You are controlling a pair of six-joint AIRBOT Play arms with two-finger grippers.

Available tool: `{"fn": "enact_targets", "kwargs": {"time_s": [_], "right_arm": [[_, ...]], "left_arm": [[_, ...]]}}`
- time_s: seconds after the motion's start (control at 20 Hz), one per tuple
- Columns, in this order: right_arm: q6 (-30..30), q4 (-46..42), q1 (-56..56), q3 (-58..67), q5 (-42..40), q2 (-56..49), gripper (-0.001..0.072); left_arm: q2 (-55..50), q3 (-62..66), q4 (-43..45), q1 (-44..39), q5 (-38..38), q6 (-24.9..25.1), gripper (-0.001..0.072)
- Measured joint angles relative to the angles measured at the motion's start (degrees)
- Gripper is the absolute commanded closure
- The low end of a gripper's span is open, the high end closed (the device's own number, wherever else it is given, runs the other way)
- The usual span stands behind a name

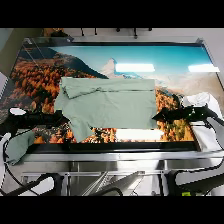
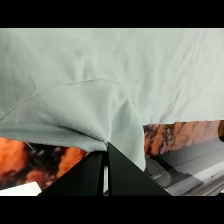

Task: Fold the shirts.

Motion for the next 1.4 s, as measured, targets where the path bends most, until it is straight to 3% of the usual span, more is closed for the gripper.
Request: {"fn": "enact_targets", "kwargs": {"time_s": [0.15,0.45,0.8,1.0,1.4], "right_arm": [[2.25,-3.06,-0.13,-0.26,1.64,1.46,0.0688],[13.57,-19.61,-0.15,-4.09,3.43,12.55,0.0688],[18.38,-26.03,-0.13,-7.45,3.74,24.13,0.0688],[14.75,-19.04,-0.09,-5.16,-2.10,23.63,0.0688],[1.25,4.15,0.35,2.36,-15.61,8.33,0.0686]], "left_arm": [[4.59,0.00,2.99,1.44,-4.79,-1.86,0.0695],[16.85,-2.58,12.09,2.21,-15.52,-7.80,0.0695],[25.18,-7.43,14.45,2.29,-15.82,-8.87,0.0695],[20.57,1.05,10.88,2.27,-12.63,-6.86,0.0695],[-7.43,27.32,5.22,-4.68,-6.88,-4.52,0.0695]]}}
